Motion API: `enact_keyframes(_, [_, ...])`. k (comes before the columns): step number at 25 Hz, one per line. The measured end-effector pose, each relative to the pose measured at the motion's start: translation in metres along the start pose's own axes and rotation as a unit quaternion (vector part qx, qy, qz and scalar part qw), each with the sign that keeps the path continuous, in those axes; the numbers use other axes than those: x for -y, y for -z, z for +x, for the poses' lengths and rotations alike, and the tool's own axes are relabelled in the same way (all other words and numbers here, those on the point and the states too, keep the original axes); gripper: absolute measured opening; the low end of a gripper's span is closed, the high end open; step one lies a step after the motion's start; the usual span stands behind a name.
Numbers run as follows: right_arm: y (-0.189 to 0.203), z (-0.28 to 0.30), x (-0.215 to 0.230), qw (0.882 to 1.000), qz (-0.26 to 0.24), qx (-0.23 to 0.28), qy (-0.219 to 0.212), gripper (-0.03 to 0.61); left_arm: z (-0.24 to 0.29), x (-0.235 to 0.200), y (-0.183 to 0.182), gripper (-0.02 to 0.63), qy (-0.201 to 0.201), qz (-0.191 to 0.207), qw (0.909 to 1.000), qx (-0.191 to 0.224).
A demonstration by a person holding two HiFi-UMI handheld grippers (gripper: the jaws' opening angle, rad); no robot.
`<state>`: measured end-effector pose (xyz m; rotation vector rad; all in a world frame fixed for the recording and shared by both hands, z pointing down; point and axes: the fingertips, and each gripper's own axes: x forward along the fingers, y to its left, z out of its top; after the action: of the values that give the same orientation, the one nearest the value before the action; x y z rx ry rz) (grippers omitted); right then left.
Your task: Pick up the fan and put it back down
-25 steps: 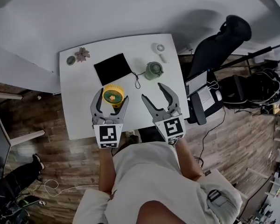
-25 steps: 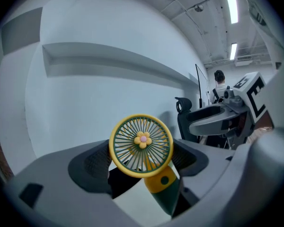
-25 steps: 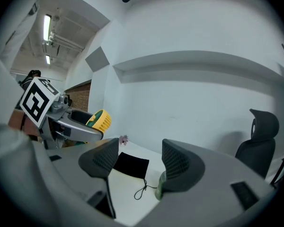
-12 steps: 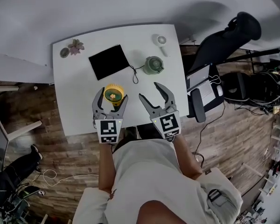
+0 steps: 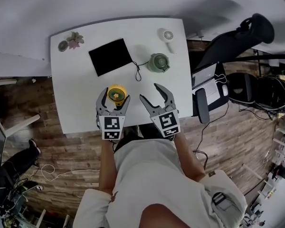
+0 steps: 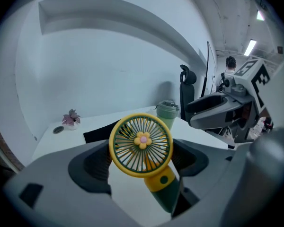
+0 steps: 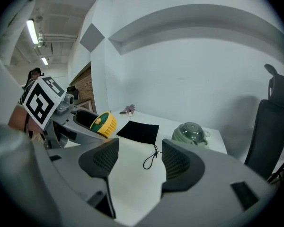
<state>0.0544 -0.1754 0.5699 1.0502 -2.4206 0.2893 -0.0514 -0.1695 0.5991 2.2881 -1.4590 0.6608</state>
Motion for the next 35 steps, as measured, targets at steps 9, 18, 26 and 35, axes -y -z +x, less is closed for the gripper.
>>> enact_keyframes(9, [0.042, 0.024, -0.008, 0.999, 0.010, -0.047, -0.023, 0.288, 0.023, -0.001, 0.044, 0.384, 0.005, -0.019, 0.9986, -0.050])
enact_keyframes(18, [0.070, 0.038, -0.015, 0.996, 0.014, -0.082, -0.036, 0.288, 0.040, 0.002, 0.086, 0.385, 0.008, -0.035, 0.9946, -0.097])
enact_keyframes(26, [0.085, 0.045, -0.020, 0.994, 0.016, -0.101, -0.044, 0.287, 0.052, 0.005, 0.108, 0.385, 0.012, -0.038, 0.9918, -0.122])
enact_keyframes(35, [0.094, 0.049, -0.025, 0.993, 0.017, -0.110, -0.046, 0.288, 0.057, 0.009, 0.119, 0.388, 0.017, -0.027, 0.9911, -0.129])
